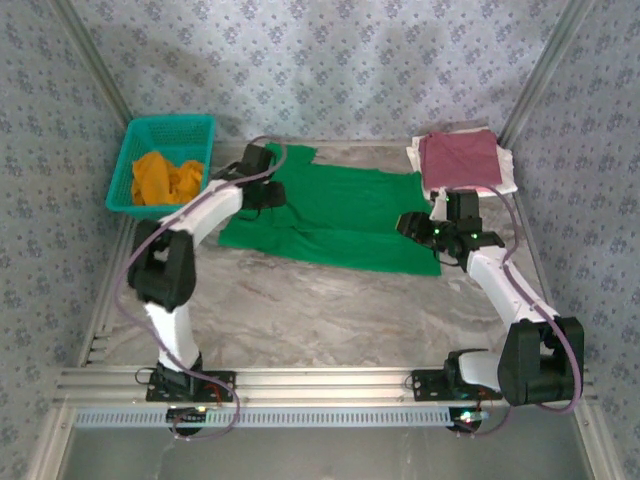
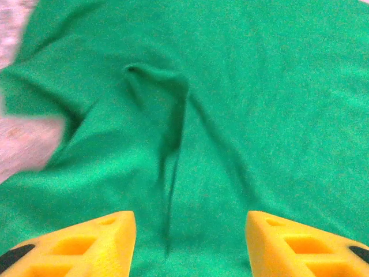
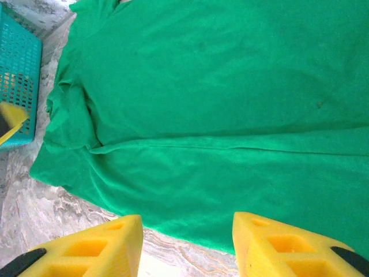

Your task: Fold and stack the t-shirts

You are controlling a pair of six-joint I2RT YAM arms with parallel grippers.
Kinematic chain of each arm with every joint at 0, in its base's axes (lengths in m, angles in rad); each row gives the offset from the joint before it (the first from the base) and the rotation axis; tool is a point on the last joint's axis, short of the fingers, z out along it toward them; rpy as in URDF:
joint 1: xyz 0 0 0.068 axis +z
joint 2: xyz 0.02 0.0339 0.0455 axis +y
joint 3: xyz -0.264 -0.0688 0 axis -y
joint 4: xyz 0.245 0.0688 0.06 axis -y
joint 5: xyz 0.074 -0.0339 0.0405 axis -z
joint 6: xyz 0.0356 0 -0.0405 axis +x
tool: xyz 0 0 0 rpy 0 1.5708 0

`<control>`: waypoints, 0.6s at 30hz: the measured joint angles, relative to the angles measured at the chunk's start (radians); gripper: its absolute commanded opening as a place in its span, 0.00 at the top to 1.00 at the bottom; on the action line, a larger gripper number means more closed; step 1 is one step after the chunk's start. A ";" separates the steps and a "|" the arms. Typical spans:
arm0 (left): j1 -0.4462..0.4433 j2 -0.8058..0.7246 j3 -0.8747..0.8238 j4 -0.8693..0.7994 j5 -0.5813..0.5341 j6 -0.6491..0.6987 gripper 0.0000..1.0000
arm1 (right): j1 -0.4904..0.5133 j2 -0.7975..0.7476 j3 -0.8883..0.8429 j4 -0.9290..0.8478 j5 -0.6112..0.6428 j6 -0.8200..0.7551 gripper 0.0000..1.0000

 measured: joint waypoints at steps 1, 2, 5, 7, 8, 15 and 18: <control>0.010 -0.061 -0.052 0.009 0.000 -0.002 0.47 | 0.009 0.000 -0.005 0.000 0.000 -0.004 0.54; 0.023 -0.118 -0.101 0.016 0.000 -0.003 0.46 | 0.024 0.001 -0.009 -0.001 0.001 -0.012 0.53; 0.077 -0.247 -0.246 0.035 -0.003 -0.014 0.39 | 0.102 0.017 -0.010 -0.001 0.013 -0.050 0.53; 0.114 -0.284 -0.328 0.038 -0.003 -0.019 0.39 | 0.143 0.039 -0.010 -0.004 0.026 -0.062 0.58; 0.137 -0.291 -0.373 0.042 -0.002 -0.022 0.39 | 0.155 0.054 -0.010 -0.005 0.031 -0.062 0.61; 0.212 -0.284 -0.534 0.054 0.021 -0.026 0.38 | 0.141 0.187 -0.005 -0.012 0.077 -0.015 0.76; 0.212 -0.256 -0.534 0.105 0.044 -0.026 0.39 | 0.135 0.214 0.002 -0.017 0.084 0.008 0.76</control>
